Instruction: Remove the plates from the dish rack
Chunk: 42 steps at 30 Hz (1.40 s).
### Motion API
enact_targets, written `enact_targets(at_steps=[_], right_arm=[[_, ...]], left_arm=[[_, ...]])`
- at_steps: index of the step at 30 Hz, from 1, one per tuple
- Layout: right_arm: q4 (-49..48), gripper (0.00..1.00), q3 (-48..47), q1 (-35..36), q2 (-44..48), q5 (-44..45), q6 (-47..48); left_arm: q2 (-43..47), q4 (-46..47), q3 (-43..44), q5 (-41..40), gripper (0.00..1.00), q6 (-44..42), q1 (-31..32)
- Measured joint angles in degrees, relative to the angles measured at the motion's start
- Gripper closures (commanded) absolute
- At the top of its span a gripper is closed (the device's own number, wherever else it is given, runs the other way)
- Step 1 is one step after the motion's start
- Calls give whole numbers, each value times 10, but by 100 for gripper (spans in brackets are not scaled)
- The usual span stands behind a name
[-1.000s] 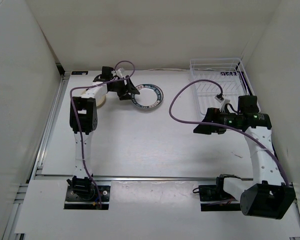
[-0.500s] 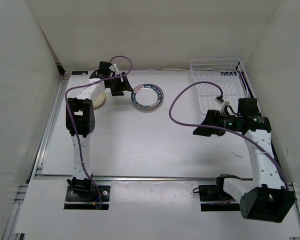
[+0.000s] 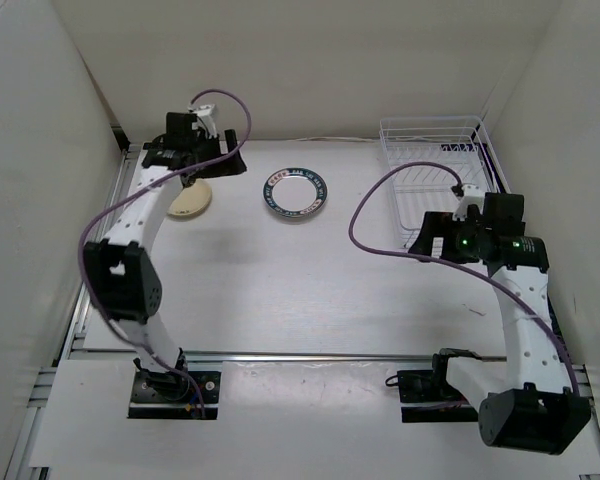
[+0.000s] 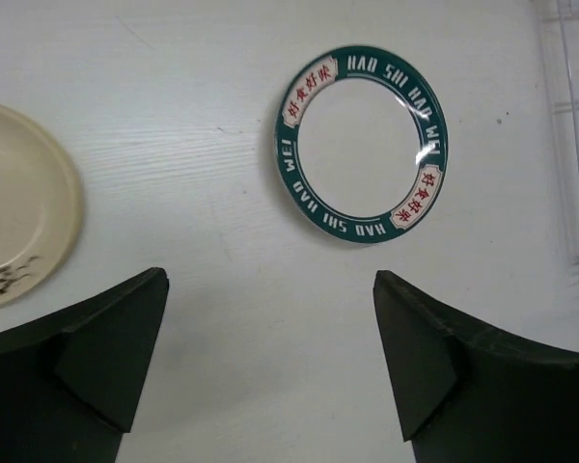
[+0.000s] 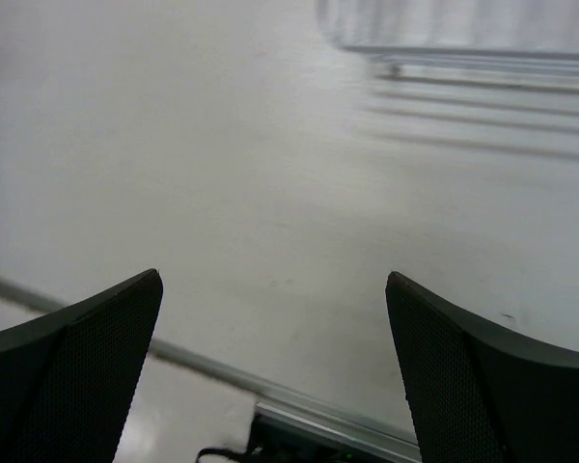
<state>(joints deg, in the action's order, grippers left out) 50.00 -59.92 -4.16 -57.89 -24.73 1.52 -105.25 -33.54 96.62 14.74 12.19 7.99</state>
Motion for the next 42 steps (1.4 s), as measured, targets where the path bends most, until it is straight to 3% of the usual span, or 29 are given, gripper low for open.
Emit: enact_targets(at_steps=[7,14,21,29,42], right_arm=[[-51,0,5,-42,46,174,-12],[-64,0,73,-48,115,188,-17],[-64,0,105,-48,174,207,-11],[-64,0,146,-52,202,200,-16],[-65,0,159,-52,243,185,-31]], left_arm=[[254,12,-176,-76,0,-45,-26],[388,32,-356,-106,0,-44,-196],[508,32,-520,-102,0,-66,-250],[662,69,-564,-96,0,-86,-251],[718,69,-596,-96,0,-103,-251]])
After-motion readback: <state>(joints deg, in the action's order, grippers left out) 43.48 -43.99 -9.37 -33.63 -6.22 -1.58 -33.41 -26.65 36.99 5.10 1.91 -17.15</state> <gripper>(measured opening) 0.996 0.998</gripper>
